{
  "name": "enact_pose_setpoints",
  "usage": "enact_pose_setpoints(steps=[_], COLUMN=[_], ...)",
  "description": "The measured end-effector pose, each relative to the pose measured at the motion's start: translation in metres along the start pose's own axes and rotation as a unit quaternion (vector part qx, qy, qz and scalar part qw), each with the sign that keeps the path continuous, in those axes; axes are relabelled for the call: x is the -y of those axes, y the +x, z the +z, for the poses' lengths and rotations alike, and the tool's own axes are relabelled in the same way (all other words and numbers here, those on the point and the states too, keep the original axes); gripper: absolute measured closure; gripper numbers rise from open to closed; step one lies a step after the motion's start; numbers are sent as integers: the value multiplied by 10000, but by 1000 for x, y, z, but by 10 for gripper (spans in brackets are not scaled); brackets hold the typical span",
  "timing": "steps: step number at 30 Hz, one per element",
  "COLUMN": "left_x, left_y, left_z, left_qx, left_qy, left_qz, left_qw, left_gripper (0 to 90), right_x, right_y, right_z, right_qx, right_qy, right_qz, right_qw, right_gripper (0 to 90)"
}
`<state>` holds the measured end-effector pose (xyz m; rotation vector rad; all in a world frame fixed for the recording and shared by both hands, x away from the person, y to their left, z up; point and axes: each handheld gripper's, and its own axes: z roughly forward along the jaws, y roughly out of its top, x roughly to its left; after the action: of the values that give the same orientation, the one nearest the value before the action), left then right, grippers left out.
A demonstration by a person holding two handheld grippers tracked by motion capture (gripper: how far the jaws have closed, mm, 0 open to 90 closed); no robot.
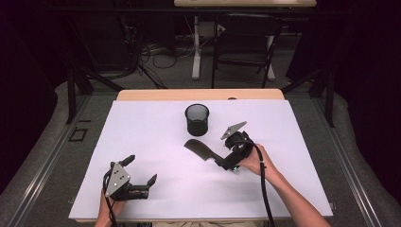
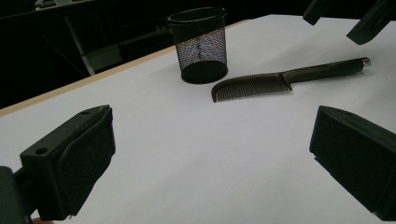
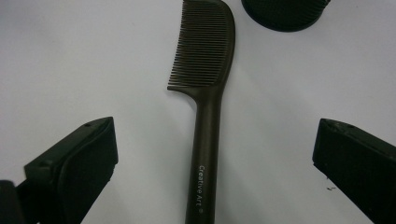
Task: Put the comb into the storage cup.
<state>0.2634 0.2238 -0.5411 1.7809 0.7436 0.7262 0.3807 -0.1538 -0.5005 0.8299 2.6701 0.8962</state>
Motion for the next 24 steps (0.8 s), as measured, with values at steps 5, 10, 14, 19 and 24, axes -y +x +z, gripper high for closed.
enact_pose_setpoints(steps=[5, 10, 14, 19, 24], left_x=[0, 0, 0, 0, 0], left_y=[-1, 0, 0, -1, -1], left_z=[0, 0, 0, 0, 0], left_qx=[8, 3, -3, -2, -10], left_qy=[-9, -14, -3, -9, -22], left_qz=[-12, -5, 3, -6, 3], left_qw=[10000, 10000, 10000, 10000, 10000], left_gripper=[3, 3, 3, 3, 3], right_x=[-4, -8, -10, -12, -13], right_y=[4, 6, 9, 12, 14], right_z=[6, 11, 16, 21, 26], right_qx=[-47, -101, -127, -185, -236], right_qy=[69, 114, 187, 325, 434], right_qz=[-73, -147, -158, -217, -193], right_qw=[9999, 9998, 9996, 9991, 9986], right_gripper=[0, 0, 0, 0, 0])
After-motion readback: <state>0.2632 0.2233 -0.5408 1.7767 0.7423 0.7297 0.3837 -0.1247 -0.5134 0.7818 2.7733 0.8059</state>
